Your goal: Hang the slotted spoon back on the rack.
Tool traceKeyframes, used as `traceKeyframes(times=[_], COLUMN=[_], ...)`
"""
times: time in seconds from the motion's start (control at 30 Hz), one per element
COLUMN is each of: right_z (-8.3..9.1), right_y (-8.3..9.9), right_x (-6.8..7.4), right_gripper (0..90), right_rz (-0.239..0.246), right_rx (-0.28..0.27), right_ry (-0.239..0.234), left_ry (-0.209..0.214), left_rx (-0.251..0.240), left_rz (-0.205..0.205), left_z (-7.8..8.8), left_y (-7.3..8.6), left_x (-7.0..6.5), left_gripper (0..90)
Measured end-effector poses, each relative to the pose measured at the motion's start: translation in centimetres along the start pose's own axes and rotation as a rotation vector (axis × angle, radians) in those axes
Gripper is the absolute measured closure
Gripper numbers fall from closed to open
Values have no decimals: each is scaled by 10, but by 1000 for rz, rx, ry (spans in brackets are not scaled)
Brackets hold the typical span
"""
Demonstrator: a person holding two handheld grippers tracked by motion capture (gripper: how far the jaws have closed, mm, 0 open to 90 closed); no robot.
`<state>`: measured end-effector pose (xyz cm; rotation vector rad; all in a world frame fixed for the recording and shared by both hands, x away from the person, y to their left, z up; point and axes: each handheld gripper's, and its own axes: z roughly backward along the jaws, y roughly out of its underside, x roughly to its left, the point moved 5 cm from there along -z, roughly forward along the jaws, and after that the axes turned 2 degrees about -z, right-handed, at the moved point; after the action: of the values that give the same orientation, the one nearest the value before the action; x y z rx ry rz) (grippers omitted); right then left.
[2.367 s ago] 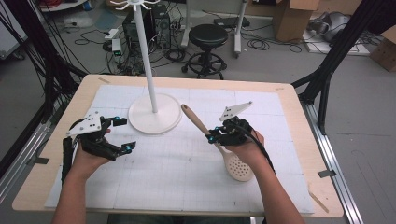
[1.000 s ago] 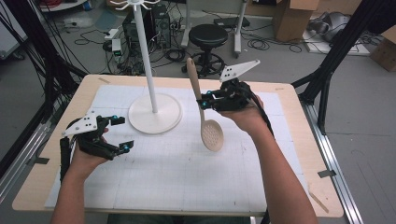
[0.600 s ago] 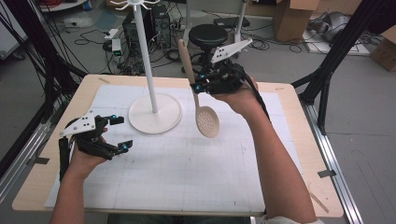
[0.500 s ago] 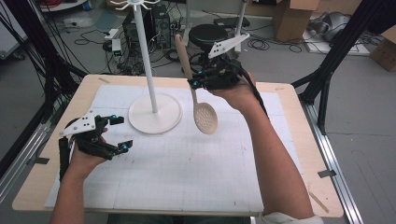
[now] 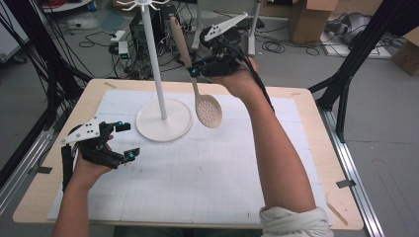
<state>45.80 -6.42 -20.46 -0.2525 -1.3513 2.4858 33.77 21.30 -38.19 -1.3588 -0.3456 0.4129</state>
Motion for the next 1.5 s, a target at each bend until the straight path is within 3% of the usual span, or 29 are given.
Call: traceKeyframes(times=[0.47, 0.73, 1.5], right_z=[-11, -19, -35], right_y=[-29, -26, -35], right_x=[-10, -18, -21], right_gripper=[760, 760, 759], right_rz=[-2, -22, -31], right_rx=[22, 55, 96], right_ry=[31, 56, 90], left_ry=[1, 1, -1], left_rx=[-21, -18, -30], left_rz=[0, 3, 1], left_z=[3, 2, 5], left_y=[-3, -2, -3], left_x=[1, 1, 2], left_gripper=[58, 58, 58])
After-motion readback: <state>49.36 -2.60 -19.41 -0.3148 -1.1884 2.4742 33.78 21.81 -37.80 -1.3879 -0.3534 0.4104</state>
